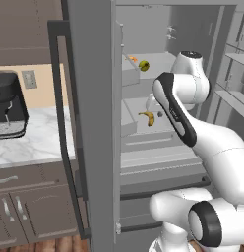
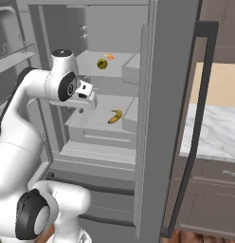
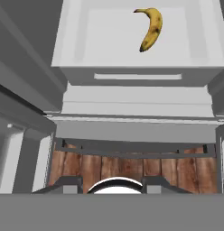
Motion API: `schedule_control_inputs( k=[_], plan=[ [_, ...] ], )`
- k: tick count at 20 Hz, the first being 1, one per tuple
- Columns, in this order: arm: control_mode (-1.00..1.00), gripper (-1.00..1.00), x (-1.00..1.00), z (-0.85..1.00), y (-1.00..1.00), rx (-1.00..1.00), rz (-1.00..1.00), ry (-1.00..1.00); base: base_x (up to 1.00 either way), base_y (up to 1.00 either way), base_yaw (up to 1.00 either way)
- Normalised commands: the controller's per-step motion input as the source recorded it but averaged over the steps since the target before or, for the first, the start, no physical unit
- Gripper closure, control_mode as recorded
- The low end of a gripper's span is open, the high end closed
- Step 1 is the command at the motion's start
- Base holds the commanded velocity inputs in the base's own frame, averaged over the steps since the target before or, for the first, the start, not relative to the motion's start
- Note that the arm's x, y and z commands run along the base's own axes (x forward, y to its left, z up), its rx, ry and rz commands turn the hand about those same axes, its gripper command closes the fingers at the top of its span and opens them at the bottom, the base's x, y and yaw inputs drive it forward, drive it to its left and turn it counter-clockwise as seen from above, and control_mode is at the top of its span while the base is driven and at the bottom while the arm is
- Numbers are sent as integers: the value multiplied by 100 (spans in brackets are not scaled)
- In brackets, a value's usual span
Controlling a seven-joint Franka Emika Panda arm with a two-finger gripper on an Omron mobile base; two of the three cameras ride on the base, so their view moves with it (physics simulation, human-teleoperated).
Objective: Pick up the banana and pear from the fridge and place one fruit on each plate on the dining counter.
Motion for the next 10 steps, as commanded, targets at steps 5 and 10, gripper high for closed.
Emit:
schedule_control_inputs(
  k=[5,10],
  plan=[
    [-100,-100,-8,0,0,0,0,4,0,0,0],
    [-100,-100,-55,0,0,0,0,-1,0,0,0]
  ],
)
